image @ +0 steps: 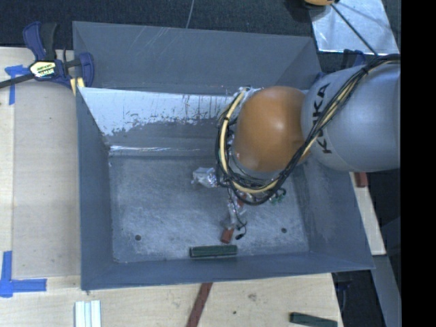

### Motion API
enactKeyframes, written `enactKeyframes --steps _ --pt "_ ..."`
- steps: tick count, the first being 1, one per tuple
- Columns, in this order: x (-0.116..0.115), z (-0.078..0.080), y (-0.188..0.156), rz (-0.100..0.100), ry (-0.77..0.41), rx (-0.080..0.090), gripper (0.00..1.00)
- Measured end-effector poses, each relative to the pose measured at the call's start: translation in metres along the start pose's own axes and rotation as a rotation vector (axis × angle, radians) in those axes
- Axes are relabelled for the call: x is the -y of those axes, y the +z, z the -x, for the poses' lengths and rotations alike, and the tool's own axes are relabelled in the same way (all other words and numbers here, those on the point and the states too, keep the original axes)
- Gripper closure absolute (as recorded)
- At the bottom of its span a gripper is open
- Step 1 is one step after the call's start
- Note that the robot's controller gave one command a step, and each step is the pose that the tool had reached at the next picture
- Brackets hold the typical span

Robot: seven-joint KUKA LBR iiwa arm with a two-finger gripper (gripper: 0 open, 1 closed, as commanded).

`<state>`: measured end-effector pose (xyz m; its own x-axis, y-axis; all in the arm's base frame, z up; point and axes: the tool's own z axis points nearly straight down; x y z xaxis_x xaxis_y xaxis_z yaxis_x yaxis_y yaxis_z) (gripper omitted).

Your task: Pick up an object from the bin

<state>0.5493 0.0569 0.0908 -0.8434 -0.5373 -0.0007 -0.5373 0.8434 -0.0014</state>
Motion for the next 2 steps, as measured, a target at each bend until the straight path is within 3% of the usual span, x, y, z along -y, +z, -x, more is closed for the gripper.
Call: enactKeyframes --steps 1,2 --pt "0.011 -0.037 -0.012 0.004 -0.085 0.003 0.00" --pt "-0.005 -0.044 0.020 0.002 -0.319 0.002 1.00"
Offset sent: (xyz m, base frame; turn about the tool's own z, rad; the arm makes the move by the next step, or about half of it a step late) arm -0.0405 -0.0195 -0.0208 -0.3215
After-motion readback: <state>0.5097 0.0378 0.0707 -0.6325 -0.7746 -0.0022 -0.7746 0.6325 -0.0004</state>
